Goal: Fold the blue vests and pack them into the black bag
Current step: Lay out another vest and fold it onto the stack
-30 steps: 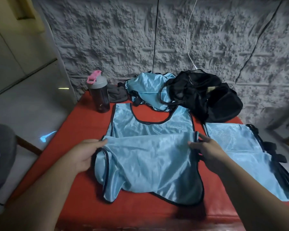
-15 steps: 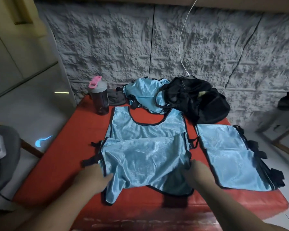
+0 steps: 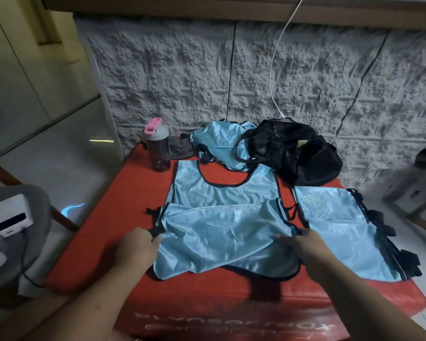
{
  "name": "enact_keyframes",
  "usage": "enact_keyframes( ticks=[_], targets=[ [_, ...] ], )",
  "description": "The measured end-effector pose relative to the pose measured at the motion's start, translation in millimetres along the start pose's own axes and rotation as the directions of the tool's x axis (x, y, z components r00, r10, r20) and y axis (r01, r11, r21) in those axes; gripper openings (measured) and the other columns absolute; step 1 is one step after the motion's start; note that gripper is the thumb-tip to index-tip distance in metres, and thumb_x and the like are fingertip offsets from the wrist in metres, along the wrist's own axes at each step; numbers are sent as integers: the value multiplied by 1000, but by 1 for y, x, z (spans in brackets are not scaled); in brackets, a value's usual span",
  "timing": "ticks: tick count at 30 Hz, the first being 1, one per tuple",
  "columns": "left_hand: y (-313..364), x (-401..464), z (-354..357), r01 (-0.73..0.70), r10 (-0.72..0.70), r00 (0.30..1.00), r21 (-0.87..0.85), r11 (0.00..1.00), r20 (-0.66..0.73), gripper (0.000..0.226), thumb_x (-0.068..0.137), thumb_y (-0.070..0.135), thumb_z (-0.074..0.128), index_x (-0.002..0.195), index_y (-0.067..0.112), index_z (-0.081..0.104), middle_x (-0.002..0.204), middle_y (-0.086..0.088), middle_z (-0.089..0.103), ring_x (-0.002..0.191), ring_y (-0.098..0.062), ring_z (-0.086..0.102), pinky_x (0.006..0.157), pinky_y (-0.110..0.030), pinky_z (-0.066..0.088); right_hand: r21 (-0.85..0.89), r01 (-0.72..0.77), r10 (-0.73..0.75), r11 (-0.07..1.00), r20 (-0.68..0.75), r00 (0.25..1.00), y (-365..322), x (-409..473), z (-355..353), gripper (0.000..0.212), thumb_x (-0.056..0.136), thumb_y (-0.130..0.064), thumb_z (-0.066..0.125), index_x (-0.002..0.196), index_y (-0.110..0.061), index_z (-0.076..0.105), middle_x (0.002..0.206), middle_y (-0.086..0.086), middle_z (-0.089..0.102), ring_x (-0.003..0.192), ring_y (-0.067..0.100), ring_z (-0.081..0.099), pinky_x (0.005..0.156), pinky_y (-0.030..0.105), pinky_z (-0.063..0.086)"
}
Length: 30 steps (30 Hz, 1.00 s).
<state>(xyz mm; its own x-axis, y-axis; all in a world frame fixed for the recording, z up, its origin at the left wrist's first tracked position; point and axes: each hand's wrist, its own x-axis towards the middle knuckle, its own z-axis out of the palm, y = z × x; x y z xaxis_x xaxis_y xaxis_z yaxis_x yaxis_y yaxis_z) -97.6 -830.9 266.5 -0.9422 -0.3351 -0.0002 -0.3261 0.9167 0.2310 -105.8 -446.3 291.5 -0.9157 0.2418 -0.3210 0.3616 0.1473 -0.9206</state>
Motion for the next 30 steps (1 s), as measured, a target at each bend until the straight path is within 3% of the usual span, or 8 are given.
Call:
enact_keyframes(
  ticks=[3,6,10,14,18,23,27,30],
  targets=[
    [-2,0,1,62,-61,998,-55,997,10,53,97,49,55,59,12,49,68,-3,60,70,-27,62,58,-30,38,-40,-81,77,996,-99,992,-4,2,-16,20,71,-6,88,85,2,76,79,20,75,75,39,74,73,50,62],
    [0,-1,0,109,-102,994,-159,981,48,54,98,46,55,57,12,48,63,-4,59,71,-30,67,56,-31,42,9,-126,127,992,-89,988,-3,5,-26,28,70,-10,89,86,7,74,71,21,71,62,32,67,56,35,51],
    [15,-11,1,145,-69,978,-403,903,196,46,89,42,68,58,13,49,47,2,56,51,-25,68,52,-32,56,44,-135,133,990,34,990,-7,5,-25,23,81,-6,80,95,10,73,88,29,74,78,42,72,75,47,54],
    [24,-19,9,13,59,979,-349,937,193,22,78,35,79,83,30,58,75,14,63,80,-14,66,67,-28,49,30,-90,82,996,193,978,-15,-1,-24,22,82,13,66,101,5,73,96,29,74,88,43,72,82,48,54],
    [33,-25,19,54,24,978,-359,932,209,18,78,24,73,81,27,55,79,11,64,74,-11,62,68,-30,52,25,-36,26,999,309,951,-19,-5,-21,46,63,8,76,108,-2,75,101,23,75,94,42,73,86,47,59],
    [39,-19,11,127,-81,991,-535,835,109,7,75,12,67,75,16,62,69,2,64,64,-21,61,55,-29,41,-159,8,-2,987,38,999,-11,0,-21,37,71,3,83,102,-15,76,78,11,75,66,24,68,59,33,52],
    [29,-13,-1,267,-203,963,-727,633,177,15,69,0,73,76,12,69,69,-6,72,67,-29,70,59,-41,56,-155,-75,64,985,-73,995,-10,-3,-20,26,66,-3,92,86,-2,75,81,20,75,68,30,68,66,48,60],
    [18,-9,-5,322,-258,943,-782,534,212,23,70,1,84,84,10,68,79,-12,73,70,-30,69,63,-38,56,-98,-112,106,989,-67,992,-7,-12,-14,25,70,-5,91,86,5,74,77,22,71,64,31,67,64,51,63]
  ],
)
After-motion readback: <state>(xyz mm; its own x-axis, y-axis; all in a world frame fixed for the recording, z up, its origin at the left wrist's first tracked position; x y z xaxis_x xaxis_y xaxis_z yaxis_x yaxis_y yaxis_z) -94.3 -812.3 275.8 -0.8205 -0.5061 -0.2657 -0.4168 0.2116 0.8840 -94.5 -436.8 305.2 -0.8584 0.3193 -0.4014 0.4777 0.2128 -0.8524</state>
